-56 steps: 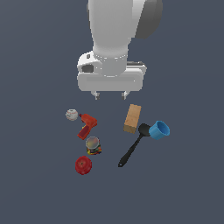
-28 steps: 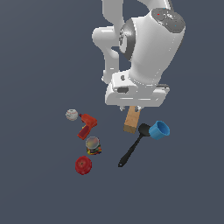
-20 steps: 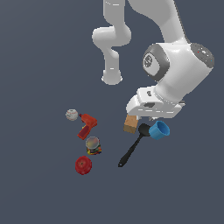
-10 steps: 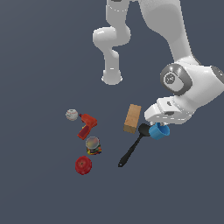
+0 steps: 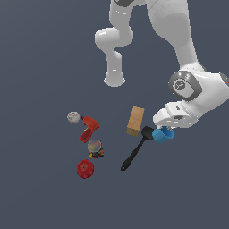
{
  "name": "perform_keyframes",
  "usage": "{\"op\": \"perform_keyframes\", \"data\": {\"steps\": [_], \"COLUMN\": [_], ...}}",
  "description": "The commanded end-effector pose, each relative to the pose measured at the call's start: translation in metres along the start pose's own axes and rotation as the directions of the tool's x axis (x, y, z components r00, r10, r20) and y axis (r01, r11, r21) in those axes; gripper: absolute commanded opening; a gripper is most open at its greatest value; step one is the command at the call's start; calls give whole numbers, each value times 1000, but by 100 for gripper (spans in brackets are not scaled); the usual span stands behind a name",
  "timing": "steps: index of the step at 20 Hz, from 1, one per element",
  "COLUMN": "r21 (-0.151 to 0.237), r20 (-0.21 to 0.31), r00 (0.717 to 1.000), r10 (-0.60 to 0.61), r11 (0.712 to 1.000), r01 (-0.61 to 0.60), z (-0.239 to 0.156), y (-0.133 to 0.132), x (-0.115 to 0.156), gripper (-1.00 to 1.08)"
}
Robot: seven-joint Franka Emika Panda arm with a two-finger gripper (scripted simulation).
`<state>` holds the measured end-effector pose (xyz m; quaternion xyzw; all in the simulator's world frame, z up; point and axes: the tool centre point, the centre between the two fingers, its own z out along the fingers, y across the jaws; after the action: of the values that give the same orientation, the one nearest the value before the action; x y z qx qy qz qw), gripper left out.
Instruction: Pick up a designated object from a clutter of objects.
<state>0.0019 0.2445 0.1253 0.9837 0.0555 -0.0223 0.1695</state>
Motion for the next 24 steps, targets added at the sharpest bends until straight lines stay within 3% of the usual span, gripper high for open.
{"op": "perform_keyframes", "data": {"steps": [1,13,14,24], "r21": [0,-1,-1,-1], "r20": [0,-1,-1,-1], "r00": [1000,1000,1000,1000], "r10": [1,1,1,1], "r11": [1000,1000,1000,1000], "r01": [-1,-1,-1,-1], "z": [0,30,30,30], "y": [0,-1,-1,-1], "x": [0,0,0,-1], "gripper": [28,28,-100,-100]}}
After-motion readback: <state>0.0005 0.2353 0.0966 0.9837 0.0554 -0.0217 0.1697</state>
